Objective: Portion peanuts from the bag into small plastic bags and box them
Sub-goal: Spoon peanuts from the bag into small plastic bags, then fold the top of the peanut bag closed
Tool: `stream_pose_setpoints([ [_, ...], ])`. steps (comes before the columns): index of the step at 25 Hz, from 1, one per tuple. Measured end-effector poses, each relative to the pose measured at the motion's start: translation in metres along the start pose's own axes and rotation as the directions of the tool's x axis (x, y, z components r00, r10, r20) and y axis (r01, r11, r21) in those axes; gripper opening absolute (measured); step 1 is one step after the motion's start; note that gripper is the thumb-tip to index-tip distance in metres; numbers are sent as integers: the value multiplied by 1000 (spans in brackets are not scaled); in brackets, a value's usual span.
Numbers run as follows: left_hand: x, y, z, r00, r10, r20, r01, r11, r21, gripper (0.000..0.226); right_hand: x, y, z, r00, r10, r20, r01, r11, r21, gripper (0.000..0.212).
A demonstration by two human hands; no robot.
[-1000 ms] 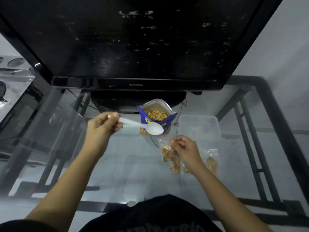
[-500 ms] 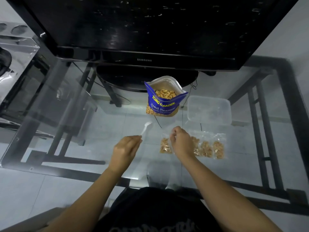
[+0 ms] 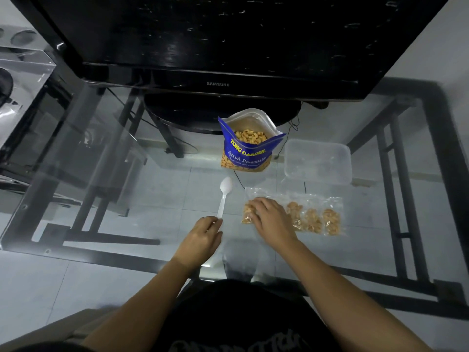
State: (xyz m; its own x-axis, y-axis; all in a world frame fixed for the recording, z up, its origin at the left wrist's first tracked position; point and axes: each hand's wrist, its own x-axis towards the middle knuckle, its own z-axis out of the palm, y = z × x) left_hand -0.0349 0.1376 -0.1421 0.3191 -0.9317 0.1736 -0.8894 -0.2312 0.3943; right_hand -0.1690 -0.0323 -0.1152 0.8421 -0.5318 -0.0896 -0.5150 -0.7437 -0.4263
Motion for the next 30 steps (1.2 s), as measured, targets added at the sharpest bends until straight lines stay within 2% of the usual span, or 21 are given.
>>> stream_pose_setpoints([
  [4,7,-1,-14,1000,30,1,-30,1000,4,39,3,-2,-7,1000,-3,-21,5,997,71,31],
  [6,31,-5,-34,996,10,-88,-14,999,-38,41,8,-5,-22,991,-6,-135,25,990,141,32],
  [9,101,-7,-77,965,20,-260,-32,999,-42,36,35,-9,-57,928,22,-372,54,979,194,26],
  [11,154,-3,-103,960,16,-278,-39,996,-76,34,58,-10,-84,874,67,-481,37,978,205,16],
  [12,176,-2,-112,974,-16,-228,-8,995,-104,38,68,-9,-96,859,88,-504,25,977,214,18],
  [14,209,-4,-123,998,-59,-37,54,992,-115,51,83,-1,-113,887,125,-444,-12,968,250,37],
  [16,227,-10,-129,988,-9,153,22,996,-86,53,92,8,-121,956,138,-258,-64,959,276,53],
  [17,233,-13,-133,974,30,224,-11,996,-86,52,96,13,-122,973,126,-195,-72,962,263,54],
  [20,244,-19,-140,914,125,385,-103,992,-76,61,101,21,-126,985,84,-154,-39,960,278,47],
  [23,249,-25,-143,888,212,407,-204,977,-65,64,103,23,-131,988,78,-130,-32,946,321,42],
  [26,254,-41,-145,865,290,410,-306,952,-29,42,105,30,-135,987,100,-126,-51,938,343,24],
  [30,249,-61,-143,854,327,405,-324,943,-79,27,108,38,-136,989,126,-75,-88,921,379,19],
])
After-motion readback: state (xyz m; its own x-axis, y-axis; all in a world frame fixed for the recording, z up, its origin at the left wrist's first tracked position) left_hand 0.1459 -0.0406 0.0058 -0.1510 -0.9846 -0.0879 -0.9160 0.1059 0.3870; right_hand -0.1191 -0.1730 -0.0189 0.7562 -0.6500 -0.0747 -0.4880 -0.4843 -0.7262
